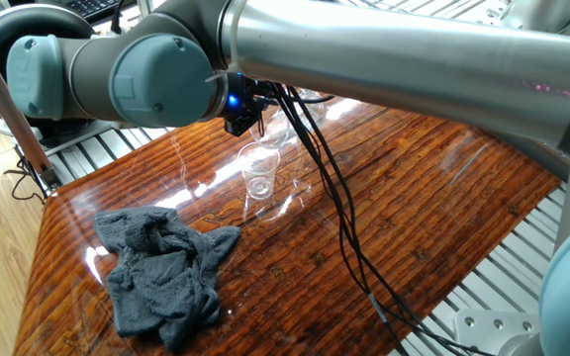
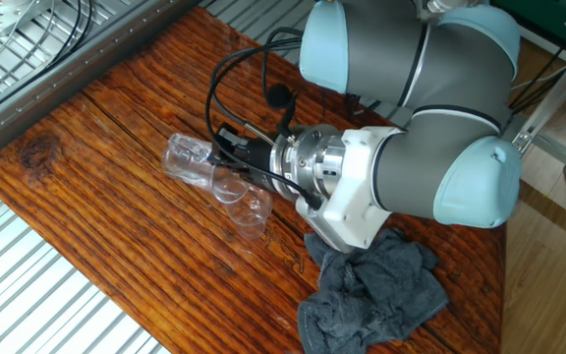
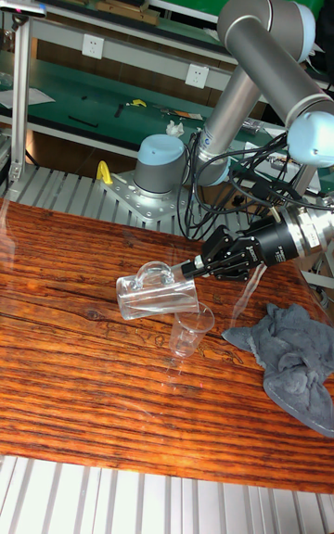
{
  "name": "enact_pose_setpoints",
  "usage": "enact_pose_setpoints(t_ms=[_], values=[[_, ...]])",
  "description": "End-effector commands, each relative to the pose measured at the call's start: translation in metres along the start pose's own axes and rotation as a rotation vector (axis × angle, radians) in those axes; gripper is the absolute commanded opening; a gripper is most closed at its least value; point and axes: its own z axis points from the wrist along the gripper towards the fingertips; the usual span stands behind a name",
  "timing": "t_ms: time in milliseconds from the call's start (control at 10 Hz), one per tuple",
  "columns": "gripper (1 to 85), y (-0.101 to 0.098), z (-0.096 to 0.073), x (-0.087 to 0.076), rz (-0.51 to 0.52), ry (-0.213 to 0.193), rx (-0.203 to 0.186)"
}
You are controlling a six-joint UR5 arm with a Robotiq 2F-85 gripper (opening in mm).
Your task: Pour the water from one cup into another empty cup
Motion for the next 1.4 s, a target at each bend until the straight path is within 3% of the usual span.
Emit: enact_pose_setpoints(t_ms=[0,1300], values=[[1.0,0.0024,0.0003,0.0011,0.0,0.003,-0.003],[1.0,0.0053,0.0022,0.0007,0.0,0.001,0.011]])
